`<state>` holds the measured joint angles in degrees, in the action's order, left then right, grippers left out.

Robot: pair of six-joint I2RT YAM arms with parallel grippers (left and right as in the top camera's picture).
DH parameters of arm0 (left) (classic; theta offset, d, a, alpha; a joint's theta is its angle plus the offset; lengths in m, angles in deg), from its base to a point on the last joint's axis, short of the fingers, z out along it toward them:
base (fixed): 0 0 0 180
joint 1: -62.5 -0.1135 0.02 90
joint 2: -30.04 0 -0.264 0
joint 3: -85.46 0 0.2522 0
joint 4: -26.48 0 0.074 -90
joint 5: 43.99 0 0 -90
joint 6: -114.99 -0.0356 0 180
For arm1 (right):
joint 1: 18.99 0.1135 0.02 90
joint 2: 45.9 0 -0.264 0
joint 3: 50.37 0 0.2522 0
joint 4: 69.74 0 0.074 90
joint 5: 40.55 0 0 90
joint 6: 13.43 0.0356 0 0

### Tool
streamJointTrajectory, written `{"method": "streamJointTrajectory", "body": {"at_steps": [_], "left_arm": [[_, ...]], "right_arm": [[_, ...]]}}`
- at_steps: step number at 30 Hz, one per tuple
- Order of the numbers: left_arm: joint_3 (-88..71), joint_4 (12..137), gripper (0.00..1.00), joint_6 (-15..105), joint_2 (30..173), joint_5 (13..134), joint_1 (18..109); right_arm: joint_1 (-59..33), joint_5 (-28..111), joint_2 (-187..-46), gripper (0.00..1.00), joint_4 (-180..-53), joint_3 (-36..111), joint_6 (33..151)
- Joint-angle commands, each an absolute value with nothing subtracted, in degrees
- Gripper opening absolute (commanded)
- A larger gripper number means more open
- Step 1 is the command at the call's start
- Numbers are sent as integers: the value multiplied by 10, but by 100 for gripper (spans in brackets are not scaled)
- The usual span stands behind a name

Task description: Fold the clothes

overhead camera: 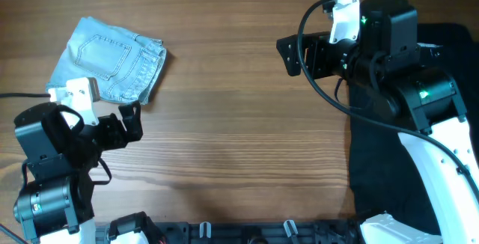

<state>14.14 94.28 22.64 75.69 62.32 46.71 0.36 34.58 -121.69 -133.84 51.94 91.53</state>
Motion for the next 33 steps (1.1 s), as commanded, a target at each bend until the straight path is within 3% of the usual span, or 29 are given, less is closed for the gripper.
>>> {"method": "streamJointTrajectory", "body": {"at_steps": [1, 15, 24, 28, 33], "left_arm": [[134, 943, 100, 216, 756, 620, 470], [134, 943, 100, 216, 756, 620, 470], [134, 943, 100, 216, 756, 620, 470], [134, 943, 100, 216, 756, 620, 470], [134, 943, 100, 216, 756, 620, 470]], "right_arm": [[5, 356, -1222, 99, -1339, 523, 918], [5, 360, -1222, 100, -1388, 523, 915], [5, 310, -1170, 100, -1257, 502, 697], [5, 310, -1096, 100, -1209, 407, 585], [5, 310, -957, 100, -1066, 173, 589]]}}
